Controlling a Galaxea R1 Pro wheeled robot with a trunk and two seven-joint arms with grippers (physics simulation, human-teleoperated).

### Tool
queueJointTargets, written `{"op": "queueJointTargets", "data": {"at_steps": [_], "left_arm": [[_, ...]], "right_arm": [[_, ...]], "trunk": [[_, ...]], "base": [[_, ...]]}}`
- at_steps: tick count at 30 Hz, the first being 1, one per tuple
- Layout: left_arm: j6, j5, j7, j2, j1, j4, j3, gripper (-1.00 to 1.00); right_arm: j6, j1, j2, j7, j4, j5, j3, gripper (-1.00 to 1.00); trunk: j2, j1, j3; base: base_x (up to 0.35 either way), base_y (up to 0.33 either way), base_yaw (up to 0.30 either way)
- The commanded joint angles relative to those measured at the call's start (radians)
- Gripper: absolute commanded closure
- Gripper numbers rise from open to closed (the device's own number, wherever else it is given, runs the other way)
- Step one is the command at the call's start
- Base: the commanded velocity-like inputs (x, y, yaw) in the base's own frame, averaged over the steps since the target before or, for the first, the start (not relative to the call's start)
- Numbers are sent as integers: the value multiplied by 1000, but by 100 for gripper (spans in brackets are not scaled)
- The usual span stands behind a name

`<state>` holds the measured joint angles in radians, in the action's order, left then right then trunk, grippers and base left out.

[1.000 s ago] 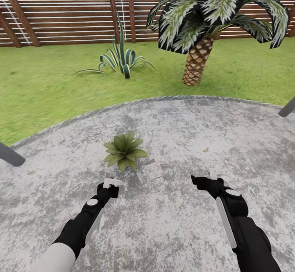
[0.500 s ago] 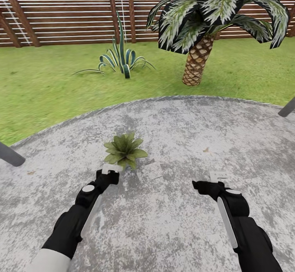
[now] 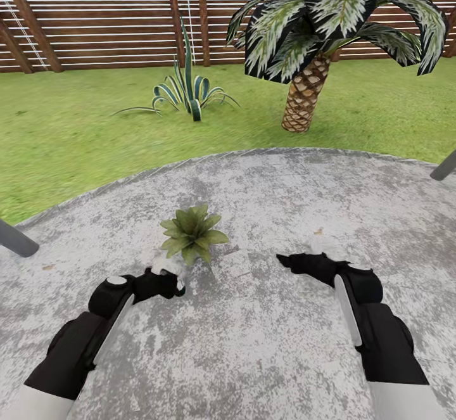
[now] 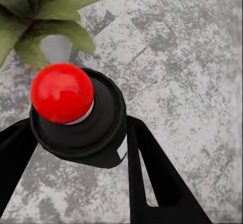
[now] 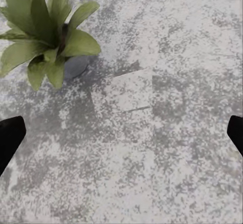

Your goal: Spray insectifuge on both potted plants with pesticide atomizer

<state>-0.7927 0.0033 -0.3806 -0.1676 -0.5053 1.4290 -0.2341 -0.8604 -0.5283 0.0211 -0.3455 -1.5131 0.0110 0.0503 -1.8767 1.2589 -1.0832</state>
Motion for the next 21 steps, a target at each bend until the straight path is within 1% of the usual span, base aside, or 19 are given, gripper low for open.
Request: {"op": "queueJointTargets", "data": {"at_steps": [1,2,3,5,7,8,10,11,13,15,18,19,20,21], "left_arm": [[-4,-1,-99,-26,-1,2,-4,100],[0,-1,-200,-48,-2,2,-5,100],[3,-1,-263,-61,-2,2,-6,100],[9,-2,-363,-79,-2,2,-6,100],[36,-1,-422,-87,-2,2,-7,100],[47,-1,-434,-88,-2,1,-7,100],[98,-1,-490,-90,-2,0,-9,100],[109,-1,-509,-90,-2,0,-9,100],[150,-1,-591,-91,-2,-1,-11,100],[174,-3,-637,-91,-2,-2,-11,100],[198,-8,-668,-92,-2,-2,-19,100],[207,-13,-676,-93,-2,-2,-27,100],[213,-20,-682,-93,-2,-1,-42,100],[217,-29,-687,-93,-3,-1,-64,100]], "right_arm": [[-4,-18,20,-92,-1,3,1,-100],[-4,-32,51,-182,-2,3,1,-100],[-3,-38,67,-245,-2,3,1,-100],[-3,-44,85,-384,-3,4,1,-100],[-3,-47,92,-526,-4,4,0,-100],[-3,-47,93,-559,-4,4,-1,-100],[0,-48,95,-672,-4,4,-2,-100],[1,-48,96,-695,-4,4,-2,-100],[4,-48,97,-770,-5,4,-3,-100],[5,-48,98,-806,-5,4,-4,-100],[6,-48,98,-830,-5,4,-4,-100],[7,-48,98,-836,-5,4,-6,-100],[7,-48,98,-840,-5,4,-12,-100],[7,-48,99,-842,-5,4,-26,-100]], "trunk": [[0,0,-1],[0,0,-1],[0,0,-1],[0,0,-1],[0,0,-1],[0,0,-1],[0,0,-1],[0,0,-1],[0,0,-1],[0,0,-1],[0,0,-1],[0,0,-1],[0,0,-1],[0,0,-1]], "base": [[0,0,0],[0,0,0],[0,0,0],[0,0,0],[0,0,0],[0,0,0],[0,0,0],[0,0,0],[0,0,0],[0,0,0],[0,0,0],[0,0,0],[0,0,0],[0,0,0]]}}
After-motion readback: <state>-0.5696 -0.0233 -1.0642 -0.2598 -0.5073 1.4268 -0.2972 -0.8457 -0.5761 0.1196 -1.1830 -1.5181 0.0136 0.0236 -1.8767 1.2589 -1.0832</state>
